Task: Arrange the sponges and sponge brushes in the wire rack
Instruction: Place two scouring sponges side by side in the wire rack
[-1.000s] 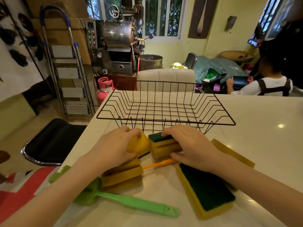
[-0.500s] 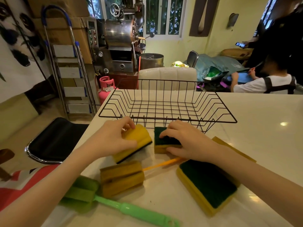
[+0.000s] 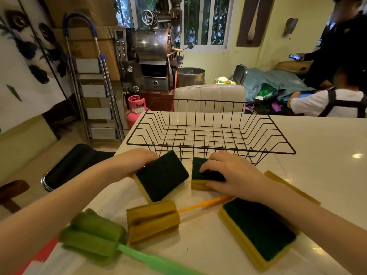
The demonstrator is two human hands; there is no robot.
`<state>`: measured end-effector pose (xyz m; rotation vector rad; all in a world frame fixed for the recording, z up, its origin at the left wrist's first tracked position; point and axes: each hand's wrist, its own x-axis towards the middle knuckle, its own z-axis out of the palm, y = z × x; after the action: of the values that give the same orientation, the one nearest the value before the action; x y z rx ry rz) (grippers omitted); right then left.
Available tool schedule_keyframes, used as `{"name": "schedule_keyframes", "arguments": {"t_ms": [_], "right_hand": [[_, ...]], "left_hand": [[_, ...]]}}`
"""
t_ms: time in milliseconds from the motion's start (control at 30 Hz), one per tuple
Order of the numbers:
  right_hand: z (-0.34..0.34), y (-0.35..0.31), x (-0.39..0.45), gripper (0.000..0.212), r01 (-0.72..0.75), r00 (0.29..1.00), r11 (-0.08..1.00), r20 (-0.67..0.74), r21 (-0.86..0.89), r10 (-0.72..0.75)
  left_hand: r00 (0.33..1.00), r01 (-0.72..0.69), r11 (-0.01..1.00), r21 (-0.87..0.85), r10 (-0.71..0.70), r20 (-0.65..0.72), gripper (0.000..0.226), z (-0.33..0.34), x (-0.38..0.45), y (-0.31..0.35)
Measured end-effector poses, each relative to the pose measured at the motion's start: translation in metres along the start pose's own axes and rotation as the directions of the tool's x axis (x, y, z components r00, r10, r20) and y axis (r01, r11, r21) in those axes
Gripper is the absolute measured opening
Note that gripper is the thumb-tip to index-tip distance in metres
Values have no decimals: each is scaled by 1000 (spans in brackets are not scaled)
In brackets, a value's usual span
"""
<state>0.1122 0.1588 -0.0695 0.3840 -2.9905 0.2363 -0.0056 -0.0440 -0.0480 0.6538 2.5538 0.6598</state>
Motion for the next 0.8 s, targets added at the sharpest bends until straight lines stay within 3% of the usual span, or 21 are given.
{"name": "schedule_keyframes", "arguments": {"t_ms": [167,300,400,467,600,800], "right_hand": [[1,-1,3,39,15,1000,1000,-2,-5,-15],[-2,3,-2,49,-8,1000,999,24,46,7],[-7,7,-5,61,-56,990,996,130,67,47],[-9,9,-5,65,-80,982,994,178,73,66],[-11,11,-3,61,-104,972,993,216,54,90],[-13,9,-1,50,-103,982,995,160,14,99]], "left_hand": [[999,-38,997,69,40,-31,34,-4,7,-8],[986,-156,976,151,163,-36,42,-3,-3,-14],[947,-318,917,242,297,121,68,-4,-11,-18],[940,-327,899,293,275,204,80,-3,-15,-17],[960,-279,899,337,259,104,74,10,-11,-15],[956,-270,910,314,293,-29,69,15,-12,-10]]}}
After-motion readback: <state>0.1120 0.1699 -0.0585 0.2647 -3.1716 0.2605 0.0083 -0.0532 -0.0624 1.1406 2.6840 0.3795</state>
